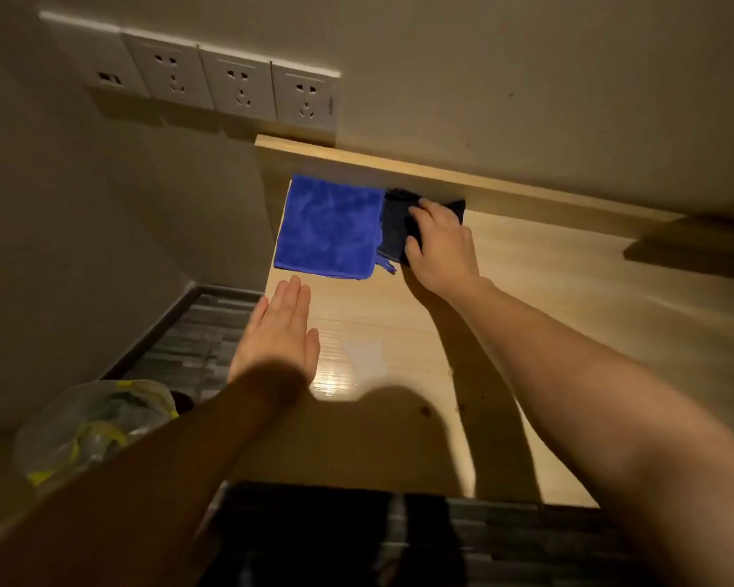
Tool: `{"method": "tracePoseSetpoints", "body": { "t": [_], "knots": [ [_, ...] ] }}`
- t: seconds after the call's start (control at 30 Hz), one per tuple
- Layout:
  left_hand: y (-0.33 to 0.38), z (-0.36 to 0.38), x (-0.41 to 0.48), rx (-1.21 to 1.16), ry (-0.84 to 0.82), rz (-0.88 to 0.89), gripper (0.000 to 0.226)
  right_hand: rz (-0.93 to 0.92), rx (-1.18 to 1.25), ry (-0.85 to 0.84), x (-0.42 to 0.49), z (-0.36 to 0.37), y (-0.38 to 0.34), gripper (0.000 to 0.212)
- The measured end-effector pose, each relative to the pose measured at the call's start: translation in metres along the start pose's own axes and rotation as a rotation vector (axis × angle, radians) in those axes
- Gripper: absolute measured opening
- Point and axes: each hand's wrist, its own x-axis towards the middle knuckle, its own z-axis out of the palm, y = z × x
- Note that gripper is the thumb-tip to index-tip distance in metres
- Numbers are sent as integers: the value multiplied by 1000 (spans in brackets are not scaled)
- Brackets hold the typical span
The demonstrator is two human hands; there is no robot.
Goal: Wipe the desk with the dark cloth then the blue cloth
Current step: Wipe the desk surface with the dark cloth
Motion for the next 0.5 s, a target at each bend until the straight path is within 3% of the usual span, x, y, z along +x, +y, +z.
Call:
{"method": "tracePoseSetpoints", "body": {
  "t": [0.13,0.27,0.5],
  "knots": [
    [-1,5,4,31,9,-12,69,-79,-23,-106,29,11,9,57],
    [-2,6,4,-14,5,-5,69,-115,-63,-103,27,31,19,58],
    [-9,14,0,-8,73,57,69,36,-111,-153,4,36,31,60]
  ]
}}
